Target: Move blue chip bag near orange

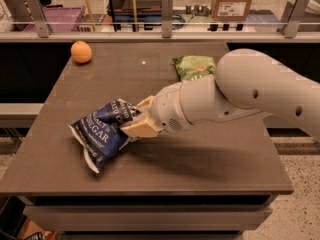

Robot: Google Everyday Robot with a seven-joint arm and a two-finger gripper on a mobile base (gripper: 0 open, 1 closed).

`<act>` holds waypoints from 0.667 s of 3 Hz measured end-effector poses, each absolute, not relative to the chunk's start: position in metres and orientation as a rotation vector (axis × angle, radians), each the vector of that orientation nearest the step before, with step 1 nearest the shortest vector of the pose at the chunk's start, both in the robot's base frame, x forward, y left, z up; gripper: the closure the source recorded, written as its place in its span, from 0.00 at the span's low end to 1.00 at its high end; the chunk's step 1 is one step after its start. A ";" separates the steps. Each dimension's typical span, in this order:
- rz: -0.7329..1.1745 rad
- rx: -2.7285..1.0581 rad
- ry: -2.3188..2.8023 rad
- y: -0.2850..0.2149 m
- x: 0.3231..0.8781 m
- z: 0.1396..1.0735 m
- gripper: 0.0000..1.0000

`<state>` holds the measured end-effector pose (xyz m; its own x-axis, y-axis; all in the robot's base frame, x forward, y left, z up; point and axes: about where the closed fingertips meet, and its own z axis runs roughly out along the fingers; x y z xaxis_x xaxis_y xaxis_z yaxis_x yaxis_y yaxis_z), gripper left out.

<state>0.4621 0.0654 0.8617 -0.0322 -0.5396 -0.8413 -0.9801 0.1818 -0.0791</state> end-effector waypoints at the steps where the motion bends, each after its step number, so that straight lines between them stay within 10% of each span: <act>1: 0.697 -1.417 1.687 0.055 0.481 0.871 1.00; 2: 0.691 -1.357 1.668 0.042 0.500 0.880 1.00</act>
Offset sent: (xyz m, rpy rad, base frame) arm 0.0658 -0.0466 0.0251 0.1161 -0.0541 -0.1269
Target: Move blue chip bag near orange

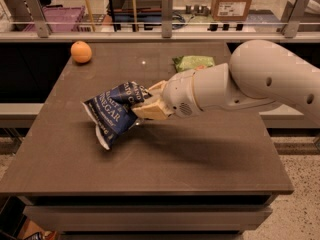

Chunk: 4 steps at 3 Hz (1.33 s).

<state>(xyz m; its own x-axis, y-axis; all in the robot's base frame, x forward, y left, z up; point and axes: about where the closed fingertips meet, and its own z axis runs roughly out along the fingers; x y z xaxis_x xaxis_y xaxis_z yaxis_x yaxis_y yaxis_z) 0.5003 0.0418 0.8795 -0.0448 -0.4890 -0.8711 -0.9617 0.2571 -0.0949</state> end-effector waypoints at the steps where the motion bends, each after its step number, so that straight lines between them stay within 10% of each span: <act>1: 0.674 -1.287 1.641 0.028 0.522 0.889 1.00; 4: 0.503 -1.202 1.736 0.008 0.598 0.953 1.00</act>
Offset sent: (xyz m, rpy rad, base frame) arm 0.0764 -0.0413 0.0501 0.0662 -0.0734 -0.1551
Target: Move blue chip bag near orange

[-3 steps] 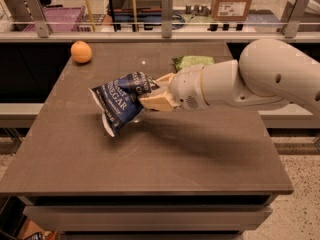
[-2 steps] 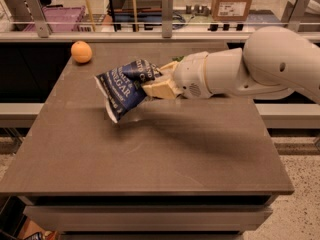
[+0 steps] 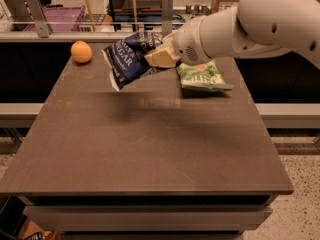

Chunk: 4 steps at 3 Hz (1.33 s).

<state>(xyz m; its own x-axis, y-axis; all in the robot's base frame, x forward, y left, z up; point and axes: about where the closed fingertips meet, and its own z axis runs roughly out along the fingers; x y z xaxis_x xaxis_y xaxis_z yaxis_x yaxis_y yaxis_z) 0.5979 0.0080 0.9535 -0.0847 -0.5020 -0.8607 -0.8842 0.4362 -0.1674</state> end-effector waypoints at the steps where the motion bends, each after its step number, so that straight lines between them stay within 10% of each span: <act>1: 0.433 -1.200 1.801 0.011 0.619 0.960 1.00; 4: 0.445 -1.496 1.785 0.080 0.682 0.941 1.00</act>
Offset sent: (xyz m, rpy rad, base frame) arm 0.0773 0.0393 0.0013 -0.2325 0.0553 0.0589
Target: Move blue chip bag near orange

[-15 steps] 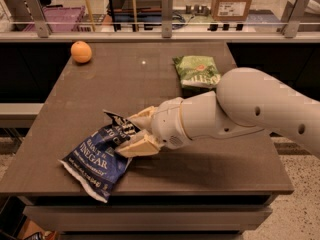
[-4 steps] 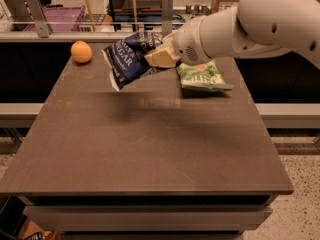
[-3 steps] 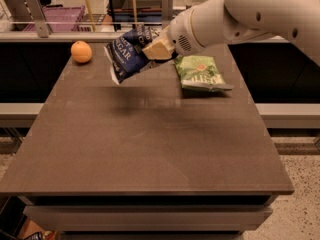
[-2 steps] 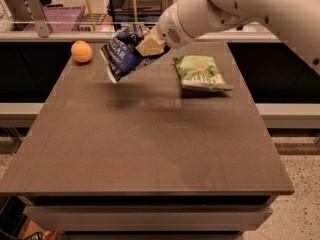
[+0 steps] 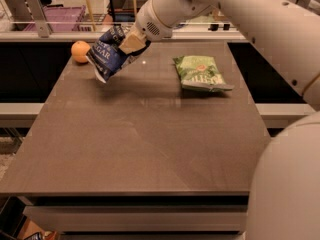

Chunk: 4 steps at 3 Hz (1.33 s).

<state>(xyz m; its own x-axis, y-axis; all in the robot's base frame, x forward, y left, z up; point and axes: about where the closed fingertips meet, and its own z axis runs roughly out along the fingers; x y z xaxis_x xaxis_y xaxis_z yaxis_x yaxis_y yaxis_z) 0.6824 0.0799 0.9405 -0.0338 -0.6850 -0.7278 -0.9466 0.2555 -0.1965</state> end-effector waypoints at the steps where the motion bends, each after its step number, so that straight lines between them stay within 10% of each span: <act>1: 0.488 -1.550 1.752 0.102 0.690 0.925 1.00; 4: 0.580 -1.629 1.669 0.130 0.718 0.900 1.00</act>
Offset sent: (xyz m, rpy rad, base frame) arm 0.0275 0.0349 -0.0285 0.0385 0.0000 0.1214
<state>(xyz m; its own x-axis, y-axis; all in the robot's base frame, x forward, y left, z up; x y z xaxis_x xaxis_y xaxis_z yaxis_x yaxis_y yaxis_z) 0.7178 0.1302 0.9002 0.0596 -0.6567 -0.7518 -0.9813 0.0996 -0.1647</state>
